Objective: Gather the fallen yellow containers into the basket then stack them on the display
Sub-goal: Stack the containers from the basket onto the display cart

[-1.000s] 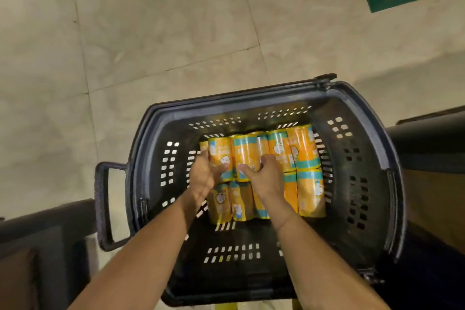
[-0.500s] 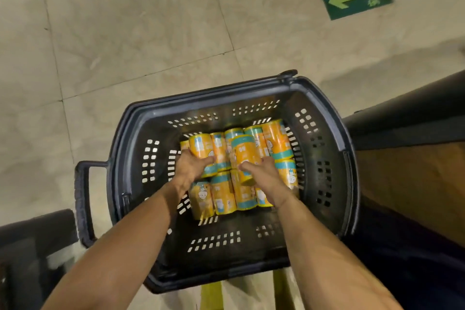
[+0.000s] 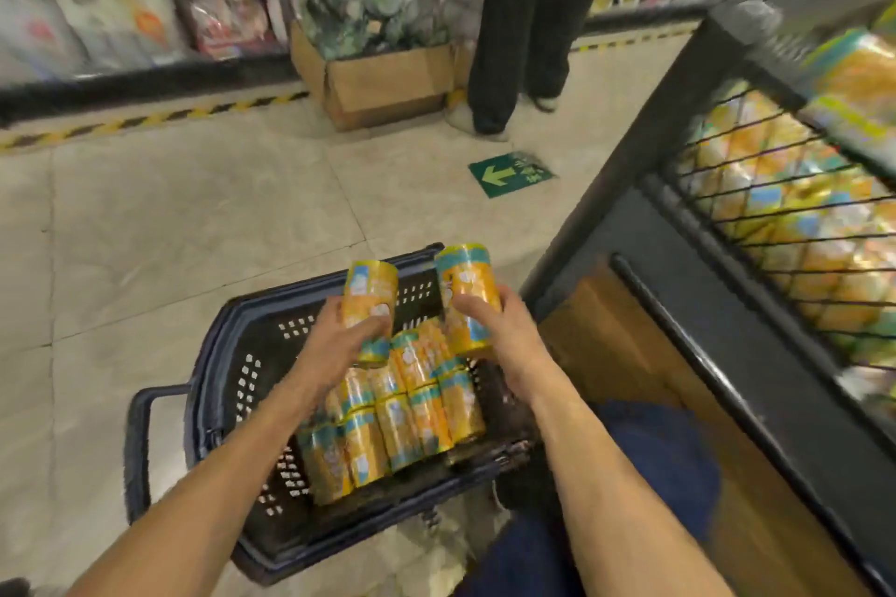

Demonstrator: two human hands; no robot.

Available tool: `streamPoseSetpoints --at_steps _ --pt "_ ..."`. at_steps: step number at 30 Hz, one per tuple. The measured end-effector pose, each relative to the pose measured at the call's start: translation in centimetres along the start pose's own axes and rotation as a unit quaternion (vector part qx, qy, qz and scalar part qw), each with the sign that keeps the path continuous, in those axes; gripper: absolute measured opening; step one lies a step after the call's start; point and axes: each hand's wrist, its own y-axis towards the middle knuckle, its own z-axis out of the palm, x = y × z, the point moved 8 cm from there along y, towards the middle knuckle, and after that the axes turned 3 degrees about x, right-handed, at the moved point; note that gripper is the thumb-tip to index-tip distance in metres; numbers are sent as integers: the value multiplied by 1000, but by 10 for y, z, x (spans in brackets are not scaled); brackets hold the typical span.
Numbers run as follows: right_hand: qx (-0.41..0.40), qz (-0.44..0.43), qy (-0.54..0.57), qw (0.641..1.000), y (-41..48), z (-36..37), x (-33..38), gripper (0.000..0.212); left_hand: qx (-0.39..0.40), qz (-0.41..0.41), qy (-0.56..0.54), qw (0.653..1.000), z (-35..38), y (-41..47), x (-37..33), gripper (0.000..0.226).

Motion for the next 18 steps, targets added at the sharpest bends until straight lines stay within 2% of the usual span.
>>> streamPoseSetpoints --at_steps 3,5,9,13,18 --pt "-44 -80 -41 995 -62 -54 53 46 51 73 4 996 40 -38 -64 64" --pt "-65 -122 -26 990 -112 -91 85 44 87 125 16 988 72 -67 -111 68" --pt "-135 -203 -35 969 -216 -159 141 59 180 225 48 956 147 -138 -206 75" --pt "-236 -262 -43 935 -315 -226 177 65 247 356 125 893 225 -215 -290 62" --pt "-351 -291 -68 887 -422 -305 202 50 291 465 247 799 309 -291 -359 84"
